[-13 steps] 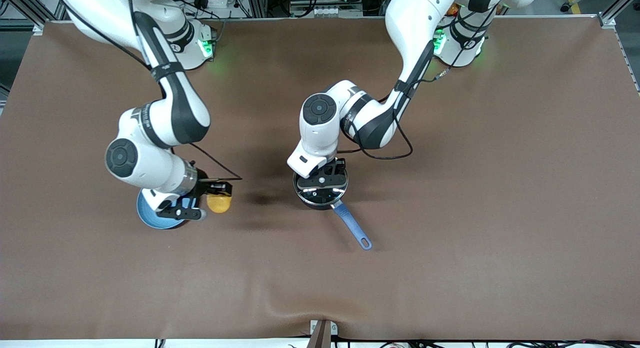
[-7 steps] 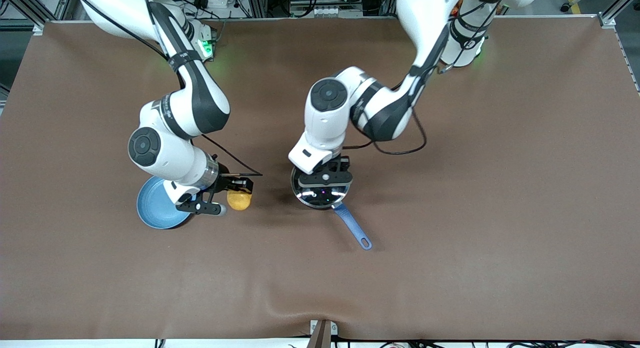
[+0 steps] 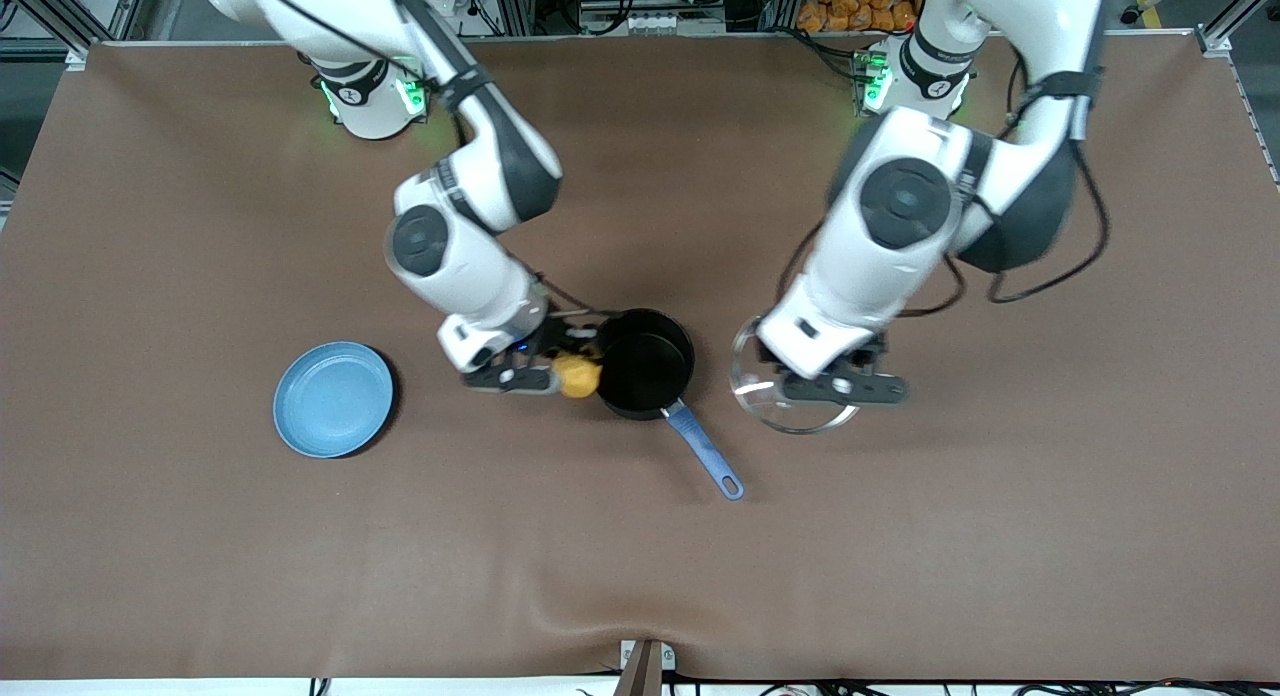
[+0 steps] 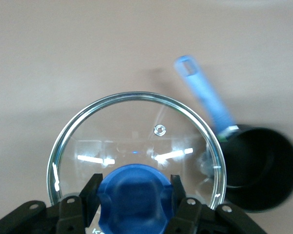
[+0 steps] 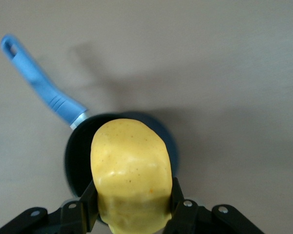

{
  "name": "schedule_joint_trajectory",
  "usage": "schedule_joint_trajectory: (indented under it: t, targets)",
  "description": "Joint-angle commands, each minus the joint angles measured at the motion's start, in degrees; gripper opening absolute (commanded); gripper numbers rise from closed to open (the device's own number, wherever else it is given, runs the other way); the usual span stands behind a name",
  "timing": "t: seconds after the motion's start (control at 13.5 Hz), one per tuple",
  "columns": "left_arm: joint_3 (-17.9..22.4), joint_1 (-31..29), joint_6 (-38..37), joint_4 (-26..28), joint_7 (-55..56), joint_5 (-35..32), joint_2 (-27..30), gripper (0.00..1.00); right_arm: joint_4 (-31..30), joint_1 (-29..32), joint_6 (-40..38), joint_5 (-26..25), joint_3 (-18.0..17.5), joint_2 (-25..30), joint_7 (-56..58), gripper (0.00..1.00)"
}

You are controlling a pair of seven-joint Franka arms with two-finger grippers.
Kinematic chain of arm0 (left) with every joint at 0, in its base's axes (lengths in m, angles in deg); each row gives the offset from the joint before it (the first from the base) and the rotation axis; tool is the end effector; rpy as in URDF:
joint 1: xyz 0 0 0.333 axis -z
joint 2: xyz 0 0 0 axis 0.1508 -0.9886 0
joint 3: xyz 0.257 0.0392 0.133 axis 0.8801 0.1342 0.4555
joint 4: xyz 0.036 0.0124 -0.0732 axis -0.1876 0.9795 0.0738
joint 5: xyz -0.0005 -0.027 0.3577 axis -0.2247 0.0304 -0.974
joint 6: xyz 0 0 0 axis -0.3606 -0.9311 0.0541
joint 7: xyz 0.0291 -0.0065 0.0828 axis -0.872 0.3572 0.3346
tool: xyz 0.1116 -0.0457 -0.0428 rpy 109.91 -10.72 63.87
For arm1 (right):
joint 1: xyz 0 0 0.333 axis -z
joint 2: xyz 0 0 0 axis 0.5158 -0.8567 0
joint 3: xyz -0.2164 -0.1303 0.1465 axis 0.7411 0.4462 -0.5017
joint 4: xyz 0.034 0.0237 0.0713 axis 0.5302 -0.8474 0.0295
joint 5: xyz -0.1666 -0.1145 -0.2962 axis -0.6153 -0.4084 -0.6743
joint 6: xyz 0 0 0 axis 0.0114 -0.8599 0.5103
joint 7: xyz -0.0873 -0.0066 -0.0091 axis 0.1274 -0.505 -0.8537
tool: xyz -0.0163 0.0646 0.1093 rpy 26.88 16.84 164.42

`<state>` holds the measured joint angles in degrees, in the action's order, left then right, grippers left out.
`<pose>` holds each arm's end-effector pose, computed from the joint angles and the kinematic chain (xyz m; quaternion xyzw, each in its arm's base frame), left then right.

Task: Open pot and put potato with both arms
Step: 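Carry the potato toward the pot while the left gripper lifts the lid away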

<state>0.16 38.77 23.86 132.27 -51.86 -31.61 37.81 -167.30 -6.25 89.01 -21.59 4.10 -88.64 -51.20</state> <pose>0.5790 -0.2835 0.4126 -0.9998 0.0160 -0.0046 0.0068 0.5327 0.3910 0.3177 -0.9863 0.0513 -0.0127 0.1560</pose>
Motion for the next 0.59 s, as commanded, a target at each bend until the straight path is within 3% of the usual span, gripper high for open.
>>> schedule_joint_trajectory:
  t: [0.0, 0.15, 0.52]
  targets:
    - [-0.61, -4.85, 3.1, 11.37, -1.05, -0.94, 5.06, 0.0, 6.49, -3.11, -0.53, -7.85, 0.84, -4.81, -4.76, 0.0]
    - [-0.53, -7.49, 6.34, 15.15, -1.23, -1.03, 4.8, 0.0, 8.43, -4.52, -0.53, -11.21, 0.84, -7.8, -5.3, 0.0]
    - [-0.53, -13.13, 17.07, 22.1, -4.12, -0.95, 2.33, 0.0, 10.46, -5.41, 3.15, -11.49, 0.84, -13.16, -8.81, 0.0]
